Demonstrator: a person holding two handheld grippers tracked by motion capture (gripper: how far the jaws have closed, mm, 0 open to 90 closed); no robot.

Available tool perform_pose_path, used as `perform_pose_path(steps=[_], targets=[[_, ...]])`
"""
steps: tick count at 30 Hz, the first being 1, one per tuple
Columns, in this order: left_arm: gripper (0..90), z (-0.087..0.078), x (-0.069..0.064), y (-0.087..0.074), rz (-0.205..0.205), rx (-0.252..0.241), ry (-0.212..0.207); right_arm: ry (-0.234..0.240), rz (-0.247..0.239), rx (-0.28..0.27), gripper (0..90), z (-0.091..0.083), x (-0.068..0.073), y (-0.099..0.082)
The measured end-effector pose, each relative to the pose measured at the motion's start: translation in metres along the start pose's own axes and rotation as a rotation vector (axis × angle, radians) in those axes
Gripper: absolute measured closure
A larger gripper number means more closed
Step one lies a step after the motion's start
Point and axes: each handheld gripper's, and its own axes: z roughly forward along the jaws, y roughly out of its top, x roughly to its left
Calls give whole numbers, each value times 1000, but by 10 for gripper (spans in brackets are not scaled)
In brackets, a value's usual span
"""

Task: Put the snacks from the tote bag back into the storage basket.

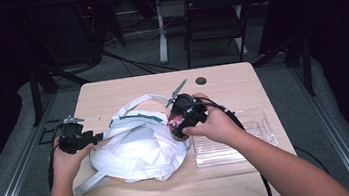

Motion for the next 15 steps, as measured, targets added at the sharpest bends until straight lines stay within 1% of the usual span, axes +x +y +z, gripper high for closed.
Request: perform_pose_path(steps=[9,13,14,15], targets=[[524,0,0,0,0,0,1,-28,37,12,252,-7,-17,-17],[523,0,1,0,0,4,4,-20,54,5,252,-6,-25,-27],[523,0,0,0,0,3,7,-20,50,13,252,-6,-27,-29],[523,1,1,0,0,4,6,-21,59,4,252,-5,-28,-32]])
